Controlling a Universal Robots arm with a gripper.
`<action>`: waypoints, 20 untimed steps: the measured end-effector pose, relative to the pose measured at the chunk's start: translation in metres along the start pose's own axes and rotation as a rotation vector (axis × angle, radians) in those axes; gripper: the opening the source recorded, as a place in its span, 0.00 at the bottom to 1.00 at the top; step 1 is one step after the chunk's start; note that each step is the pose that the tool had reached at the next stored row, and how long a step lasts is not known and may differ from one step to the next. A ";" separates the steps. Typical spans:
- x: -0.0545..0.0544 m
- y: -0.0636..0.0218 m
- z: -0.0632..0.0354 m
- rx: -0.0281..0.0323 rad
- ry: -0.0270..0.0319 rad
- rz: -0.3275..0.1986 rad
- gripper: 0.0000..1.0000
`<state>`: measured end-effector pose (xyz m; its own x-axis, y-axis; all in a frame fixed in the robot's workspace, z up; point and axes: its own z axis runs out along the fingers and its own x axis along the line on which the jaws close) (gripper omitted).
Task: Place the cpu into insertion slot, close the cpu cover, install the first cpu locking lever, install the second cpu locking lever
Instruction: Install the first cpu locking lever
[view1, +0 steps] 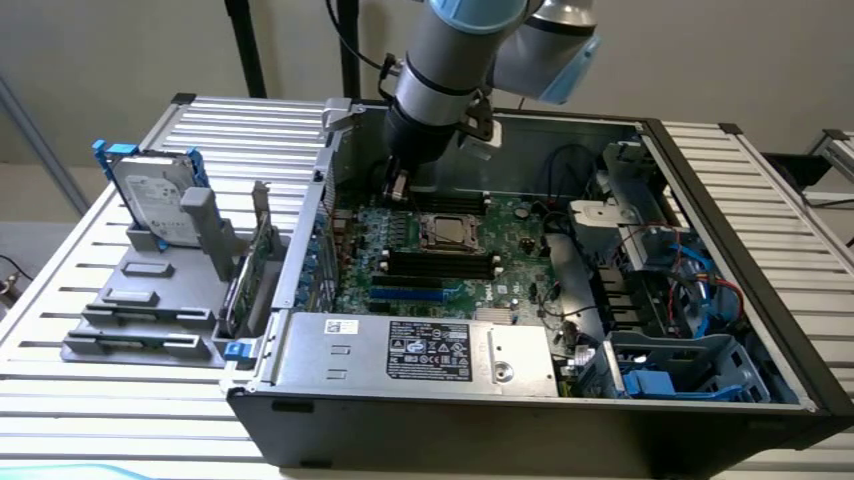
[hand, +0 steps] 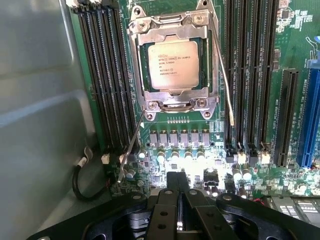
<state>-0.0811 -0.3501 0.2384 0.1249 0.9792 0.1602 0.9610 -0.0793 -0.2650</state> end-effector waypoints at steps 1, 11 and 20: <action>0.000 -0.0007 -0.0008 0.0010 0.0052 0.000 0.11; 0.000 -0.0056 -0.0052 -0.0055 0.0605 0.060 0.11; 0.000 -0.0058 -0.0051 -0.0248 0.0986 0.177 0.11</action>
<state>-0.0854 -0.3504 0.2449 0.3147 0.9266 0.2058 0.9276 -0.2542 -0.2739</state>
